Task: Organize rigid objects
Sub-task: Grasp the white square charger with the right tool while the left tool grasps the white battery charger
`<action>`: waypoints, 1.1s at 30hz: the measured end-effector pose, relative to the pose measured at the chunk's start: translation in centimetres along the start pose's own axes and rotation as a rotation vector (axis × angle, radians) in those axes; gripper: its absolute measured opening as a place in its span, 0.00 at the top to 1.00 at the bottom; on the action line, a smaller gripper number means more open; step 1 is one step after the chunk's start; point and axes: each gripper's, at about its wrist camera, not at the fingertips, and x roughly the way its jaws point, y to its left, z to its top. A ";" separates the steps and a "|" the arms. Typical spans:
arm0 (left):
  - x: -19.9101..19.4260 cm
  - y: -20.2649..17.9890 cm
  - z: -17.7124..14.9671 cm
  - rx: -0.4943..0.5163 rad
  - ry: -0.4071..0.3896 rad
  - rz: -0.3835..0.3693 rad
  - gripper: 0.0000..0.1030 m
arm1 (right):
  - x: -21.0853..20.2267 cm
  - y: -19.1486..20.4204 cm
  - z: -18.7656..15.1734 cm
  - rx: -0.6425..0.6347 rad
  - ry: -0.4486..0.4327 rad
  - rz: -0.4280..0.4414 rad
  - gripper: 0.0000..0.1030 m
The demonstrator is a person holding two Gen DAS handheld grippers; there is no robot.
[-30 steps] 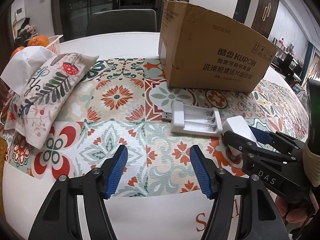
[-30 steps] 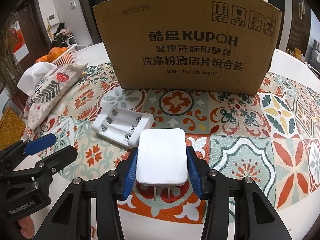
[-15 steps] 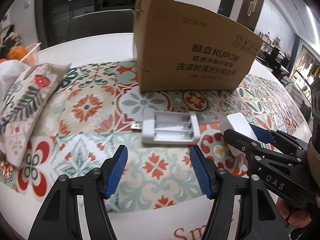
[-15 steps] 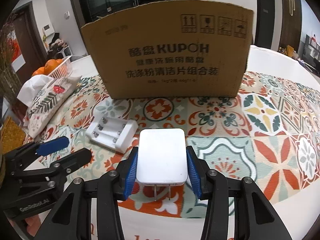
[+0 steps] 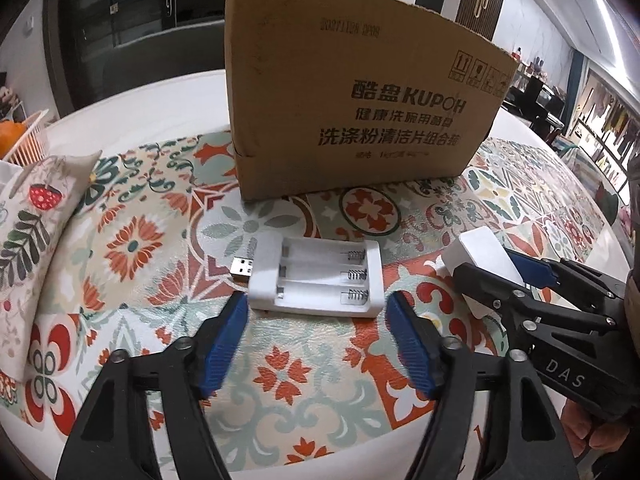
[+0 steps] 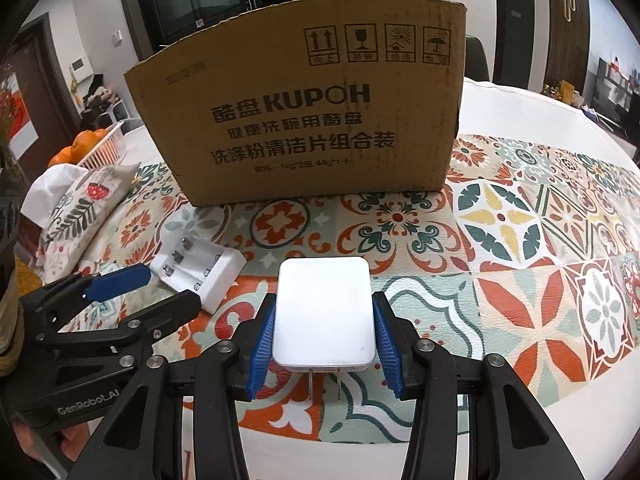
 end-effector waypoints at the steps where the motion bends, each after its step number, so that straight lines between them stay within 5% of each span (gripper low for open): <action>1: -0.2 0.0 0.0 0.006 -0.009 0.005 0.18 | 0.0 0.0 0.0 0.001 0.000 0.001 0.55; 5: -0.6 -0.1 0.4 0.061 -0.037 0.013 0.10 | 0.1 0.2 0.0 0.004 0.001 0.011 0.55; 16: 1.4 -0.5 0.9 0.109 -0.011 -0.007 0.10 | 1.1 -0.3 -0.2 0.048 0.021 0.001 0.55; 23: 2.6 -1.1 1.0 0.124 -0.007 0.019 0.27 | 1.1 -1.0 -0.3 0.061 0.018 -0.010 0.55; 33: 0.9 -0.8 0.6 0.060 -0.033 0.044 0.27 | 0.8 -1.0 -0.4 0.055 0.024 -0.002 0.55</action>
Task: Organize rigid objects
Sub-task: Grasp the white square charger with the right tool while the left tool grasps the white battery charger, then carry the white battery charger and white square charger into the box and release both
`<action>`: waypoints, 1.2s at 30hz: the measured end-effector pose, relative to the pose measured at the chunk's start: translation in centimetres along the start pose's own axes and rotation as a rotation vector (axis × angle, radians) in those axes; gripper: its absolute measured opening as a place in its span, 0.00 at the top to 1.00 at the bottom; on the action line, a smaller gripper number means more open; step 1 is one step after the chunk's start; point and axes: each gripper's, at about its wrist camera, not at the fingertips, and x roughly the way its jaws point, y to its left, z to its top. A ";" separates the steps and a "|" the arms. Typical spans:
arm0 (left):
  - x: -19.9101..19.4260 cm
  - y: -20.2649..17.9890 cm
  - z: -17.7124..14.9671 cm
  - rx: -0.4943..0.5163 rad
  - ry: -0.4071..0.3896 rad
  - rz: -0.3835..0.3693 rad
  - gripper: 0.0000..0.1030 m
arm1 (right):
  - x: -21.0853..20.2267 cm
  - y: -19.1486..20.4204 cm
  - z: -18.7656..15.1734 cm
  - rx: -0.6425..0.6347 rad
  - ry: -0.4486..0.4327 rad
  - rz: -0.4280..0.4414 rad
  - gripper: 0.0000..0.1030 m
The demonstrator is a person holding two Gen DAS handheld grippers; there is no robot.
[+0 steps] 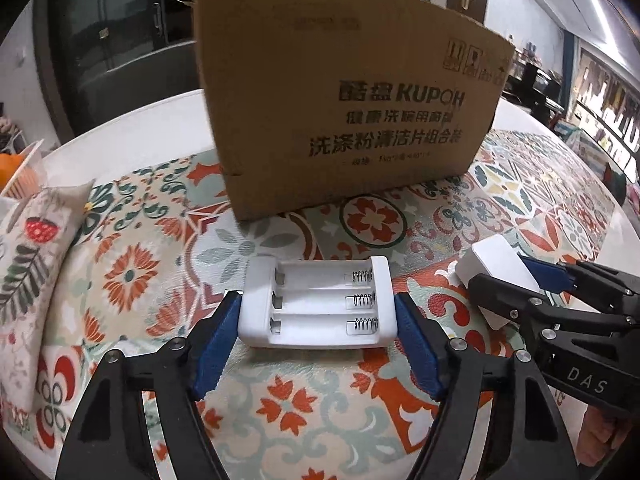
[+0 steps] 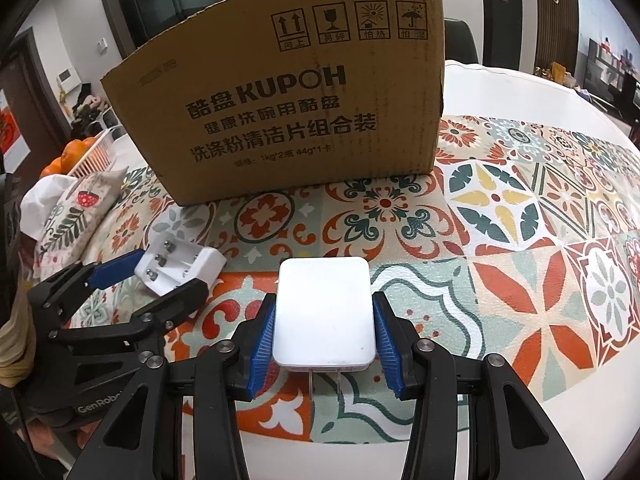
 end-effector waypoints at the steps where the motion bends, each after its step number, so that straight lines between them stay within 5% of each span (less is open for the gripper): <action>1: -0.3 0.0 0.0 -0.008 -0.007 0.003 0.27 | -0.2 0.0 0.0 -0.002 -0.002 0.001 0.55; 36: -13.2 -2.3 6.7 -0.110 -0.234 0.060 0.27 | -13.2 1.2 5.6 -0.096 -0.310 0.033 0.55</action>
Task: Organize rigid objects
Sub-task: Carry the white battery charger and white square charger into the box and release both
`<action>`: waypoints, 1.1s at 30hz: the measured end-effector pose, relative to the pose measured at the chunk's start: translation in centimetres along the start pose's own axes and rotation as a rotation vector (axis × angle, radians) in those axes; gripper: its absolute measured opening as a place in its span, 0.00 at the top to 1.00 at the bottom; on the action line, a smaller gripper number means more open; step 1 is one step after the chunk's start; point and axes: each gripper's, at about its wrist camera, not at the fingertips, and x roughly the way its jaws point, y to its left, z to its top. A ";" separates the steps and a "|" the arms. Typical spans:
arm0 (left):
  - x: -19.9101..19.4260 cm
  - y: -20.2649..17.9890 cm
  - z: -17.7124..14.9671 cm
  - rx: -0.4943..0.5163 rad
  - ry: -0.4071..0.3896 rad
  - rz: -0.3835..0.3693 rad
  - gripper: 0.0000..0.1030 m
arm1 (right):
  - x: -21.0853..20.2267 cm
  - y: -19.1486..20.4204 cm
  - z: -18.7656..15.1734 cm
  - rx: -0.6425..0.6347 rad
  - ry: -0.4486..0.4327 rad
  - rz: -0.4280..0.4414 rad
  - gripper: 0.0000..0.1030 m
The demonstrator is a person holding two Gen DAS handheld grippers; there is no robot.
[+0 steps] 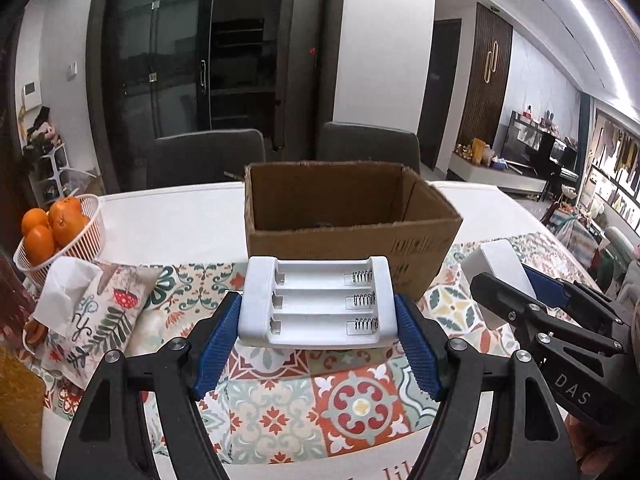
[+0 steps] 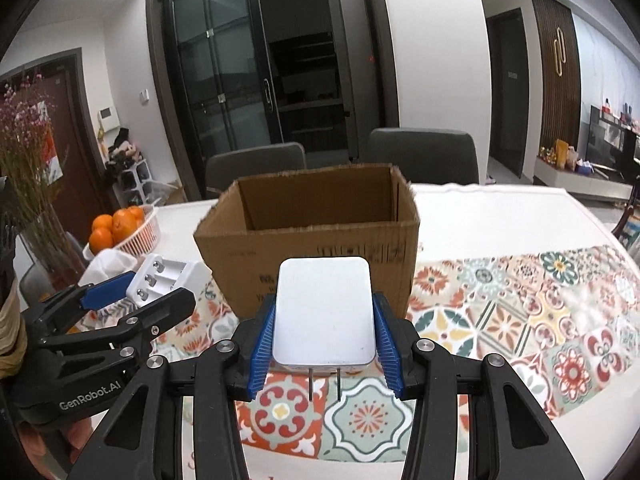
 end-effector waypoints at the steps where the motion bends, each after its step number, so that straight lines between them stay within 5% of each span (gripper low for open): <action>1: -0.1 -0.1 0.2 0.002 -0.001 0.002 0.27 | -0.2 0.0 0.3 -0.002 -0.005 0.000 0.55; 22: 1.3 -1.2 8.3 0.026 0.042 0.026 0.27 | 0.0 -1.1 8.0 -0.036 0.000 0.013 0.55; 33: 6.6 -0.9 11.1 0.036 0.131 0.039 0.27 | 5.7 -2.5 10.8 -0.018 0.128 0.051 0.55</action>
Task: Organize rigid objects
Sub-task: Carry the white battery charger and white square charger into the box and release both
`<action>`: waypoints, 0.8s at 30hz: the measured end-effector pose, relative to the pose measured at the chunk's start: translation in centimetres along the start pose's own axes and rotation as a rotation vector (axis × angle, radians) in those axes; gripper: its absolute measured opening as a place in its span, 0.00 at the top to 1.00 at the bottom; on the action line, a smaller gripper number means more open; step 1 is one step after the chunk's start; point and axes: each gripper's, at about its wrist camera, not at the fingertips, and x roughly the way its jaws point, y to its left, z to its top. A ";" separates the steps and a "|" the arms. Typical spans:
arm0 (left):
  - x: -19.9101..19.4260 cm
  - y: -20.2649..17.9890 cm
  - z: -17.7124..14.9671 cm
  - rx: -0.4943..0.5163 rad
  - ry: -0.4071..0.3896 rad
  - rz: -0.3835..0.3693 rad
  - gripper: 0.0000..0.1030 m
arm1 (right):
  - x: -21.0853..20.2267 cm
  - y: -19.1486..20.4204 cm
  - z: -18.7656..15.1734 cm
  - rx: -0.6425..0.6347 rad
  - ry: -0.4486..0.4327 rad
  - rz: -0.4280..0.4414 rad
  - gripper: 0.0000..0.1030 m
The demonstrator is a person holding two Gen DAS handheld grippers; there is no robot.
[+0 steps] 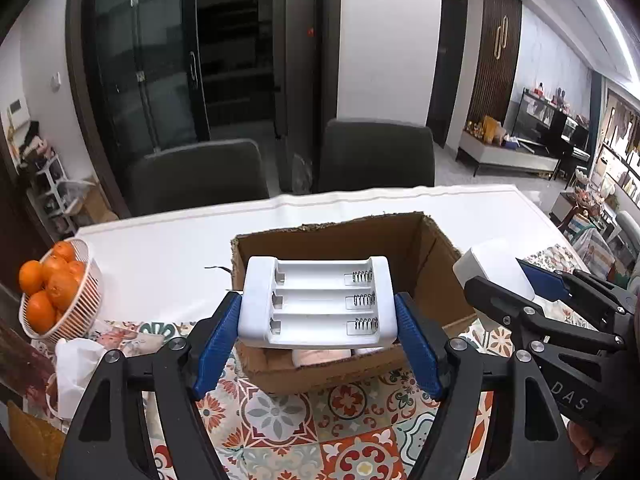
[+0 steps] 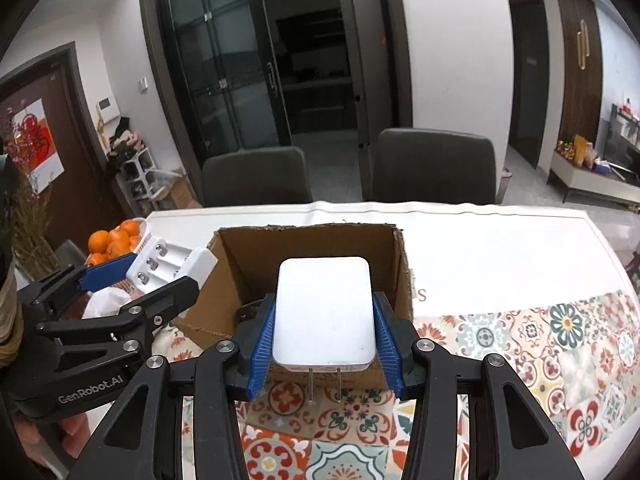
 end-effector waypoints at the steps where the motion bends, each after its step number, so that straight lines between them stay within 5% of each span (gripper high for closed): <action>1: 0.6 0.2 0.2 -0.006 0.015 0.000 0.27 | 0.6 0.0 0.2 -0.003 0.008 -0.003 0.55; 16: 6.2 1.4 0.5 -0.031 0.124 -0.009 0.27 | 6.5 -1.0 1.4 0.003 0.107 0.002 0.55; 24: 5.4 1.3 -0.1 -0.030 0.092 0.030 0.27 | 6.8 -1.7 0.9 0.021 0.112 -0.027 0.53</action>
